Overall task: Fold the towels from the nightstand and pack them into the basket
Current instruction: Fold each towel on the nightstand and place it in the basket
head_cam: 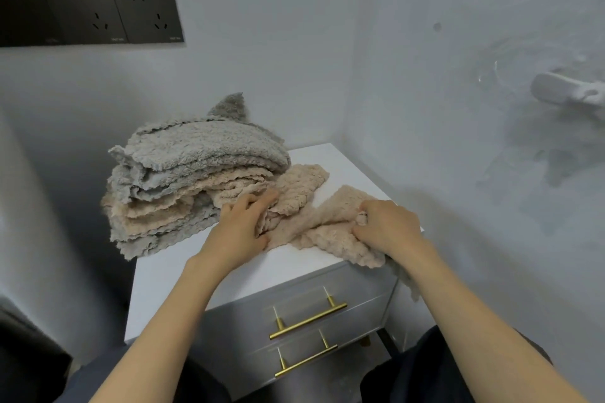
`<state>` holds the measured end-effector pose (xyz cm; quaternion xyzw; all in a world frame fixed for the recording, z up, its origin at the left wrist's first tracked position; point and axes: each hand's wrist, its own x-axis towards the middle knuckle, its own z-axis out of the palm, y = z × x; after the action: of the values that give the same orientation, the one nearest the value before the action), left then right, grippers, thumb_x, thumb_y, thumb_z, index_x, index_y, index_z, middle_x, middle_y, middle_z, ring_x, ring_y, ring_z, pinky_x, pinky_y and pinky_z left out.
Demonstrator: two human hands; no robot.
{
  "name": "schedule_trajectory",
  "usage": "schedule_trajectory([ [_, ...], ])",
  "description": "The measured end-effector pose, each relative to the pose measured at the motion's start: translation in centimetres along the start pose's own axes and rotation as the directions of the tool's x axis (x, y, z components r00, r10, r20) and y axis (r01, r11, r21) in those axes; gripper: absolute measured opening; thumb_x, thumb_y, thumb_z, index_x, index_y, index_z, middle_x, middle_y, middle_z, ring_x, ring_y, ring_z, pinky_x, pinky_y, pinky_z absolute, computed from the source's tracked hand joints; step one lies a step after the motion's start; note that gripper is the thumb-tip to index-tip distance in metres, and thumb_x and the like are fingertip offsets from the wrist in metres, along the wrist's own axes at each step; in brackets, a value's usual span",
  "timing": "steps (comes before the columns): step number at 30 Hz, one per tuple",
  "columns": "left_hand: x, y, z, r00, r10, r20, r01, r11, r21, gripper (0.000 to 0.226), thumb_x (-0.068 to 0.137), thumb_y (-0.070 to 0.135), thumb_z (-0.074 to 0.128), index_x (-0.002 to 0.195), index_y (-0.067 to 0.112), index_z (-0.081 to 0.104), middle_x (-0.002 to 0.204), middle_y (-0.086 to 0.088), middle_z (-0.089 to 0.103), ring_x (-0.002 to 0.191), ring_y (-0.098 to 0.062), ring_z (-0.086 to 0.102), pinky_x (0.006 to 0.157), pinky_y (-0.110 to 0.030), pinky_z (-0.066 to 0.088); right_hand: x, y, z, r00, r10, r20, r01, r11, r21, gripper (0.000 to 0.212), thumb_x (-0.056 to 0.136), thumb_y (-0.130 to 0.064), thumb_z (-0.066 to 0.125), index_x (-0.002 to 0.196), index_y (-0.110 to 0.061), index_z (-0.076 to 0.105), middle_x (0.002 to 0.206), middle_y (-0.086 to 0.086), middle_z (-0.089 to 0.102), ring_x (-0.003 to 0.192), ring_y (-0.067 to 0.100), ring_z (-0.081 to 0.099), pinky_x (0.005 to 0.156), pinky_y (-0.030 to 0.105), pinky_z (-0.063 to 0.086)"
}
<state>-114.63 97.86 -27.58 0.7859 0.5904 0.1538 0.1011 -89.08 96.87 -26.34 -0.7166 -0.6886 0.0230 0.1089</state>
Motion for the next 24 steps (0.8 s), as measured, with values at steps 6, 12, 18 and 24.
schedule_trajectory([
  [6,0.7,1.6,0.2,0.996,0.001,-0.086,0.021,0.964,0.264,0.052,0.093,0.039,0.052,0.142,0.028,0.038,0.13,0.002,0.048,0.112,-0.023,0.052,0.073,-0.031,0.043,-0.1,-0.3,0.7,0.992,0.067,-0.104,-0.068,0.998,-0.001,0.014,0.086,-0.028,0.05,0.083,-0.016,0.042,0.077,-0.001,0.05,0.071,0.021,0.045,0.056,0.029,0.03],
  [12,1.1,4.1,-1.3,0.968,0.056,-0.245,0.012,0.964,0.266,0.033,0.095,0.033,0.045,0.125,0.02,0.053,0.115,0.001,0.057,0.098,-0.026,0.06,0.062,-0.029,0.035,0.0,-0.3,0.7,0.989,0.102,-0.104,-0.093,0.992,0.087,0.015,0.086,-0.028,0.051,0.086,-0.016,0.044,0.079,-0.001,0.05,0.072,0.022,0.046,0.058,0.03,0.034],
  [18,2.4,5.3,-8.4,0.735,0.063,-0.675,-0.051,0.998,0.038,0.043,0.089,0.016,0.053,0.132,0.017,0.049,0.126,-0.004,0.052,0.089,-0.027,0.059,0.059,-0.029,0.034,0.0,-0.3,0.6,0.991,0.103,-0.091,-0.093,0.99,0.102,0.013,0.087,-0.027,0.05,0.084,-0.015,0.044,0.08,0.0,0.054,0.074,0.022,0.051,0.057,0.03,0.034],
  [24,3.6,2.4,-13.9,0.557,-0.006,-0.831,0.138,0.987,0.085,0.039,0.087,0.002,0.05,0.124,0.012,0.051,0.124,-0.01,0.048,0.101,-0.026,0.051,0.054,-0.032,0.037,0.0,-1.7,0.2,0.991,0.058,-0.117,-0.043,0.992,0.121,0.012,0.087,-0.021,0.049,0.079,-0.016,0.042,0.073,-0.004,0.053,0.066,0.016,0.049,0.048,0.027,0.028],
])
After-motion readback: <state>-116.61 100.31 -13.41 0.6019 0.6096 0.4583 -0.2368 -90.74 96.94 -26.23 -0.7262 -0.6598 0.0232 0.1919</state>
